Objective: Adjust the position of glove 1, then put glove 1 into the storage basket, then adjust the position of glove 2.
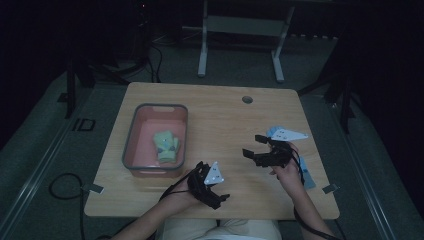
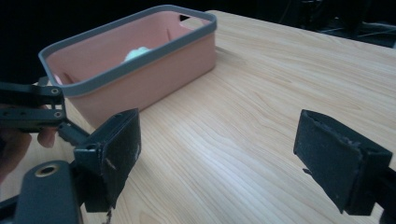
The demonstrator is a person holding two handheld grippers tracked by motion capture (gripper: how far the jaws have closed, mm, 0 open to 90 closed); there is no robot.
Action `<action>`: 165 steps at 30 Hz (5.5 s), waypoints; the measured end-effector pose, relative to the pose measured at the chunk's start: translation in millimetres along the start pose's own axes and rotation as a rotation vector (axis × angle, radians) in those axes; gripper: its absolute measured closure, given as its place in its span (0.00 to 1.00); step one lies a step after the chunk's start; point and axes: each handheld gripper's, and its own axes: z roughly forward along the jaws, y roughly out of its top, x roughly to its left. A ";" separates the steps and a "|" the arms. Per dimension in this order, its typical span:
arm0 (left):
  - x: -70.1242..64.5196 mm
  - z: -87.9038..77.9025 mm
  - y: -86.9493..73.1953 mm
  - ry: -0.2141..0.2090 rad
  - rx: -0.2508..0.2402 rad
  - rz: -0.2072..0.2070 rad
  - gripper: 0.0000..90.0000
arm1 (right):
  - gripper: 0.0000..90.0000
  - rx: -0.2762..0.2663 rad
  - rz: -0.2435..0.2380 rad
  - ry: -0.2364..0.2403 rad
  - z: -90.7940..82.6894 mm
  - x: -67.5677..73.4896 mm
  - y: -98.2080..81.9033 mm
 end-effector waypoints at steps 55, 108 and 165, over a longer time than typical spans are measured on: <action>2.2 11.5 -35.6 -0.028 0.106 -0.030 0.02 | 0.75 0.410 0.050 -0.456 13.9 -141.1 -45.9; 0.2 12.1 -37.6 -0.040 0.092 -0.004 0.02 | 0.97 0.321 0.014 -0.215 52.0 44.7 -48.2; -2.3 12.9 -37.8 -0.042 0.086 0.033 0.02 | 0.73 0.372 0.072 -0.395 -103.9 -76.4 -108.1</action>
